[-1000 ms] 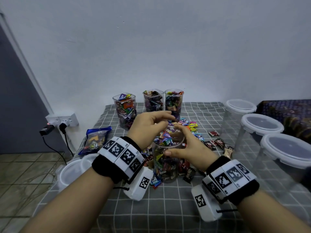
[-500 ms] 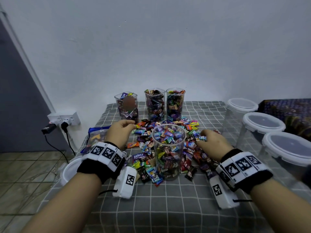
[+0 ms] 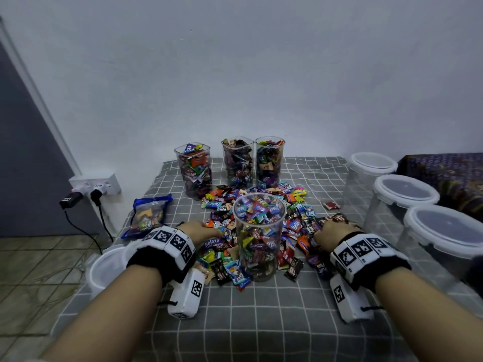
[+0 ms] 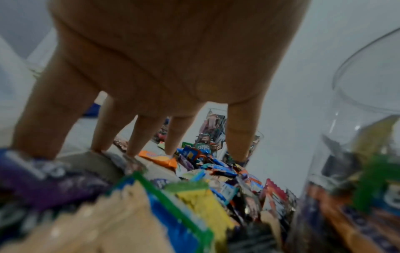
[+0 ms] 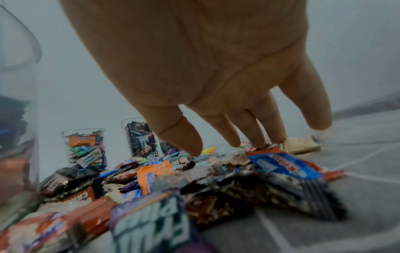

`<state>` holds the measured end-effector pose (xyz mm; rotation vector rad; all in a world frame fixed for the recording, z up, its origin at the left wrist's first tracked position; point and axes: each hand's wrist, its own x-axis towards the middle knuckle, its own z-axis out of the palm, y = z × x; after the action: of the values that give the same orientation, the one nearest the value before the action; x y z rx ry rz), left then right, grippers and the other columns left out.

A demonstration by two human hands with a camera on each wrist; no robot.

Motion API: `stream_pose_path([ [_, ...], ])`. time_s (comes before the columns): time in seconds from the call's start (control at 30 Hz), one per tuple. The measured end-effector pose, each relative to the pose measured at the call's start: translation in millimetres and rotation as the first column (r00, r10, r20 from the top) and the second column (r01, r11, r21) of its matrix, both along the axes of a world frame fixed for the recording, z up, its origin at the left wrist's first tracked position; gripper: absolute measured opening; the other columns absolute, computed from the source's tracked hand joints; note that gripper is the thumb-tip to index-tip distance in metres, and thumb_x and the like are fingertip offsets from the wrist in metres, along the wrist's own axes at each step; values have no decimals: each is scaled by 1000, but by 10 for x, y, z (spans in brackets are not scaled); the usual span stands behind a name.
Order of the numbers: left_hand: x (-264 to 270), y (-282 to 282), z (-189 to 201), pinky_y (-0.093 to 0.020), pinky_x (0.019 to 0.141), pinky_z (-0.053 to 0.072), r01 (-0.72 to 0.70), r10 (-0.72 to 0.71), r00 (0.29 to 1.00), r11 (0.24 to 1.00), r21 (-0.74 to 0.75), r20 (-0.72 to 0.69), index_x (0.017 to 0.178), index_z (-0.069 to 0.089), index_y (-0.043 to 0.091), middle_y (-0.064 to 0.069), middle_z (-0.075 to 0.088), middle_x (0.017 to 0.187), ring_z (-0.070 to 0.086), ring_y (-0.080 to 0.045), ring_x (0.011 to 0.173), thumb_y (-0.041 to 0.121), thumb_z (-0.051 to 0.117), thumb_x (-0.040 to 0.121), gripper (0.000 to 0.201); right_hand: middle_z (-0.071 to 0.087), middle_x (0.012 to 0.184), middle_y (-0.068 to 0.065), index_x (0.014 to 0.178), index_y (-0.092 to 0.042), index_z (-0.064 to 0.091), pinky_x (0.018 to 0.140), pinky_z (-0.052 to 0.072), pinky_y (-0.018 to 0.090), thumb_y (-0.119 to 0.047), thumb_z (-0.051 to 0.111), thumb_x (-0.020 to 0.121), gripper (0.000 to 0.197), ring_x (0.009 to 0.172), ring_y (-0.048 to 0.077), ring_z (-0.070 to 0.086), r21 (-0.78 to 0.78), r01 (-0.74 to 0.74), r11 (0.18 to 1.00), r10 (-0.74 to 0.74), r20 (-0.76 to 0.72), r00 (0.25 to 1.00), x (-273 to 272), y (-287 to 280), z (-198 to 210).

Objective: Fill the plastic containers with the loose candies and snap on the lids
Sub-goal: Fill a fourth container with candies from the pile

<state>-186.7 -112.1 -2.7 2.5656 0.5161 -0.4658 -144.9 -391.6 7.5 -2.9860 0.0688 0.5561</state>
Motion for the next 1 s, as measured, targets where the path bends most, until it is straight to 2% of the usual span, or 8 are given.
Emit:
stream_pose_path([
  [0.1,-77,-47,110,-31,108,29,148,-144,984,988,36,-108,143,36,24,-2,36,149,39,-22,133,54,60,82,72,52,134,12,128,-6,50,97,41,28,-30,37,99,40,122,25,50,-44,-100,994,97,-57,994,-50,38,21],
  [0.17,-132,-92,130,-29,111,21,208,-208,969,978,-15,-130,149,18,27,2,22,156,24,-19,141,44,68,80,87,49,137,12,137,-8,40,100,42,30,-36,38,98,48,123,26,49,-64,-152,986,147,-69,987,-60,46,2],
  [0.23,-181,-140,83,-27,109,25,241,-246,959,969,-51,-142,150,12,30,2,21,156,24,-19,141,34,75,76,98,46,140,12,146,-14,21,98,42,31,-40,46,93,64,123,26,48,-55,-149,987,144,-88,986,-94,35,-6],
  [0.4,-213,-272,-19,-30,96,44,406,-370,910,886,222,-187,149,17,33,-3,44,143,48,-22,124,35,75,75,94,43,143,9,150,-30,3,96,45,32,-35,61,83,89,122,24,49,-69,-290,954,281,-119,952,-146,57,-22],
  [0.47,-205,-296,-30,-29,92,47,402,-374,915,880,254,-153,147,27,33,-2,51,137,52,-20,119,33,73,78,83,41,143,9,150,-31,10,96,45,33,-32,62,84,84,124,25,48,-94,-333,938,326,-88,941,-168,89,-23],
  [0.63,-181,-288,-22,-30,96,46,363,-370,928,881,302,-37,135,51,29,1,59,127,55,-19,116,27,70,81,57,45,139,6,143,-28,36,100,40,32,-31,58,89,58,127,23,45,-73,-378,923,380,11,925,-156,120,-37],
  [0.77,-174,-289,-26,-32,93,49,293,-328,942,904,311,66,118,65,25,0,65,117,59,-19,108,24,68,83,35,54,130,6,132,-23,50,92,43,29,-29,56,91,41,119,23,51,-72,-400,914,404,62,913,-136,135,-34],
  [1.0,-174,-340,-16,-31,86,46,185,-276,938,910,372,208,114,65,22,-4,65,114,58,-23,106,35,58,90,28,63,118,5,120,-22,61,85,44,28,-23,52,93,29,112,22,56,-30,-379,925,379,168,910,-138,144,-18],
])
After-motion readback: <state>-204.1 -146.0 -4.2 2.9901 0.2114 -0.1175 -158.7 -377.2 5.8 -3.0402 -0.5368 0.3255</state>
